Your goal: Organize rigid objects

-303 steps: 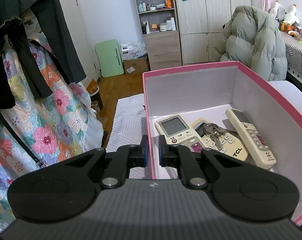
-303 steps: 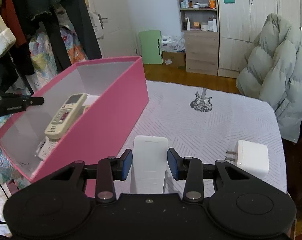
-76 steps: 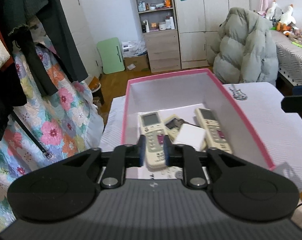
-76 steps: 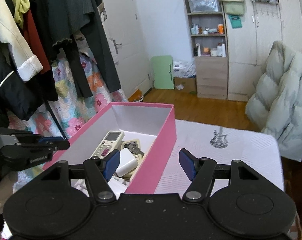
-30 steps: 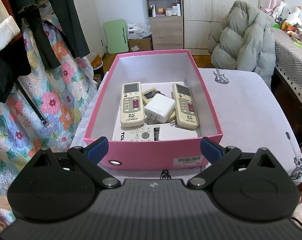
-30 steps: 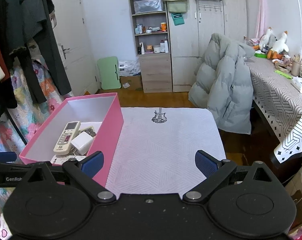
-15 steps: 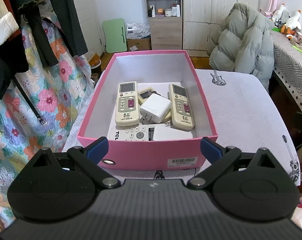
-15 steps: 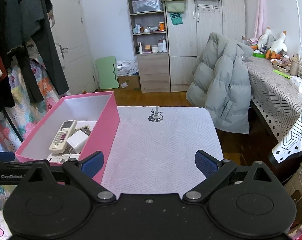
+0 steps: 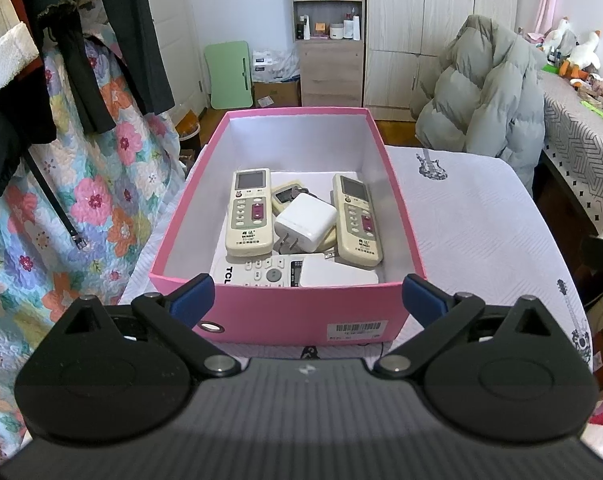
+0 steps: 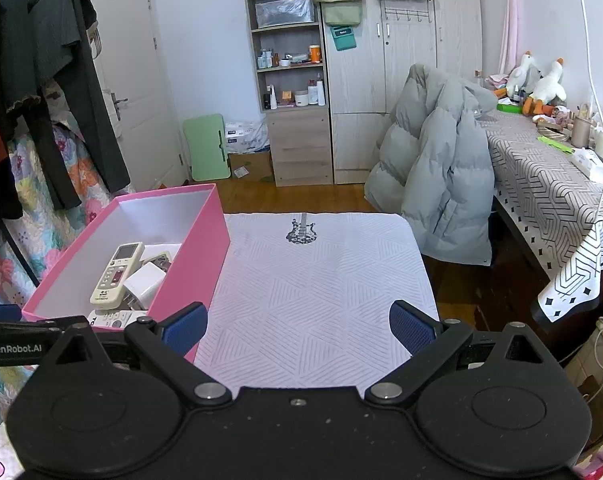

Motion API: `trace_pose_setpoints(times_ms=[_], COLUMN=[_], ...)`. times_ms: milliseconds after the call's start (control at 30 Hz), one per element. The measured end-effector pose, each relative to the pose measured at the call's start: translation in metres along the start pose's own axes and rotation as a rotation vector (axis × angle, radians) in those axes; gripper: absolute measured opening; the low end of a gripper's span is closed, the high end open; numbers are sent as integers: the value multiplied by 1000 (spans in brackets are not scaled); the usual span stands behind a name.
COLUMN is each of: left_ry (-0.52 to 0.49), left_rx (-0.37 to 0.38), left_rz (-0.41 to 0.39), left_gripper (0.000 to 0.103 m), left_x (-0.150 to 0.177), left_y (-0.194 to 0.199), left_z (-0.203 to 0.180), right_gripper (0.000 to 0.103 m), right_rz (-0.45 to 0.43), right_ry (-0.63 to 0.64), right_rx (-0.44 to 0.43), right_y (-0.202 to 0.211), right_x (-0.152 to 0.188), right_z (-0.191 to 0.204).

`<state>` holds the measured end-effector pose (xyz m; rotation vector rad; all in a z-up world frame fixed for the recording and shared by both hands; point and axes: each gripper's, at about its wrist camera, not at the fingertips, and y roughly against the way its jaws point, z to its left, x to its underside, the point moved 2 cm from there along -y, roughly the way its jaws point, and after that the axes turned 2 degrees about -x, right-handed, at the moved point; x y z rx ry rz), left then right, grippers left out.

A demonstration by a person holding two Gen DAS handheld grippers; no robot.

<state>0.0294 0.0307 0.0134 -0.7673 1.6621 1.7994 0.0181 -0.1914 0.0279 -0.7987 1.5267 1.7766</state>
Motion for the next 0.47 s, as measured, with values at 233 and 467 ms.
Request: trace_pose_setpoints(times_ms=[233,467], left_ry=[-11,-12], left_rx=[-1,-6], left_rz=[-10,-16], left_gripper=[103,103], left_x=[2,4], left_y=[3,6], left_z=[-3,-3], right_gripper=[99,99], right_rz=[-2,-2], right_ry=[0,6], right_rx=[7,10], right_y=[1,1], right_x=[1,3], right_z=[-1,-1])
